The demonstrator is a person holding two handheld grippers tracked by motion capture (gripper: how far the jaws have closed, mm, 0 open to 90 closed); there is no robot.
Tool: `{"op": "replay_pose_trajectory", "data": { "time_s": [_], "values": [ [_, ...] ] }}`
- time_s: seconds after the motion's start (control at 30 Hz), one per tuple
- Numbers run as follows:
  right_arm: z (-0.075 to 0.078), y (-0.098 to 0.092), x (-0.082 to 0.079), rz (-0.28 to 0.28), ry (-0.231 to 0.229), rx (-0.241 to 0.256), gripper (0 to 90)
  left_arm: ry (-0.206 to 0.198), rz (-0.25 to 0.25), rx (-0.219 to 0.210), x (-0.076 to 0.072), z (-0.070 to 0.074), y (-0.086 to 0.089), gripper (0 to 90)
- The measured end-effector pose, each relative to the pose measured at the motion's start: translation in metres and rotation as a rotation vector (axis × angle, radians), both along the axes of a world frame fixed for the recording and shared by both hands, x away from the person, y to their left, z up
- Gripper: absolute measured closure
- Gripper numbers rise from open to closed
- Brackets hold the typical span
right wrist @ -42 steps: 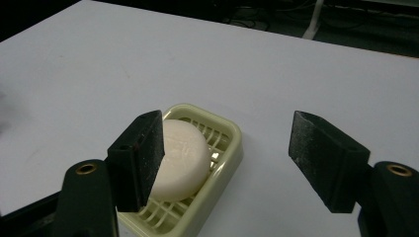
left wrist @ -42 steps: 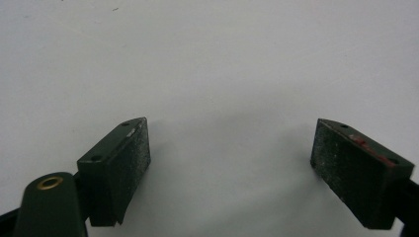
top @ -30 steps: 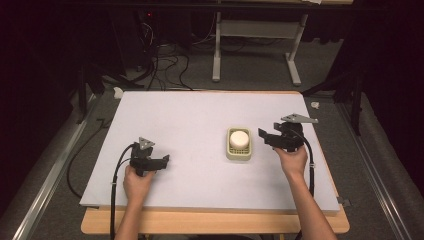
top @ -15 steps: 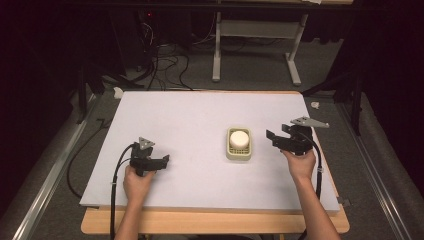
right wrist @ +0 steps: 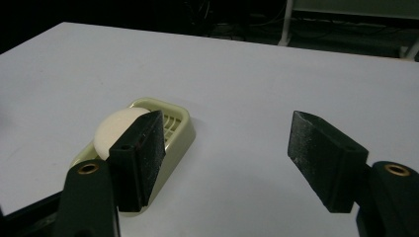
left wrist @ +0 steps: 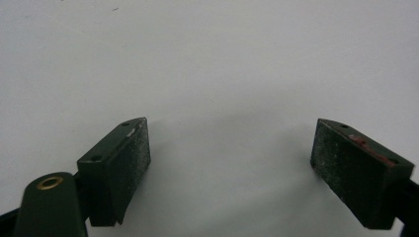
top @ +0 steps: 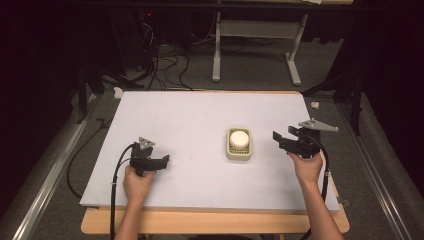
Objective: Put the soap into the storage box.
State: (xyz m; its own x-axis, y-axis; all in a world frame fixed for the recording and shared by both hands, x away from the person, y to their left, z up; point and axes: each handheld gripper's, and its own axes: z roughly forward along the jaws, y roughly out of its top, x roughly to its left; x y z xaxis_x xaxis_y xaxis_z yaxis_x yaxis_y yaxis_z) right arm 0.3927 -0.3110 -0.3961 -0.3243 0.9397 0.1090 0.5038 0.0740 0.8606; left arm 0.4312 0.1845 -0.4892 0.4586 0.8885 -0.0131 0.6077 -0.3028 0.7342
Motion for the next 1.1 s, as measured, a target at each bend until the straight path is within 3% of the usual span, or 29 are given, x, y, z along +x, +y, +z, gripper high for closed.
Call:
{"op": "replay_pose_trajectory", "data": {
  "time_s": [1.1],
  "values": [
    [-0.016,-0.027,-0.031,-0.045,-0.007,0.025,31.6,0.0,0.0,0.0,0.0,0.0,0.0,15.8]
  ]
}}
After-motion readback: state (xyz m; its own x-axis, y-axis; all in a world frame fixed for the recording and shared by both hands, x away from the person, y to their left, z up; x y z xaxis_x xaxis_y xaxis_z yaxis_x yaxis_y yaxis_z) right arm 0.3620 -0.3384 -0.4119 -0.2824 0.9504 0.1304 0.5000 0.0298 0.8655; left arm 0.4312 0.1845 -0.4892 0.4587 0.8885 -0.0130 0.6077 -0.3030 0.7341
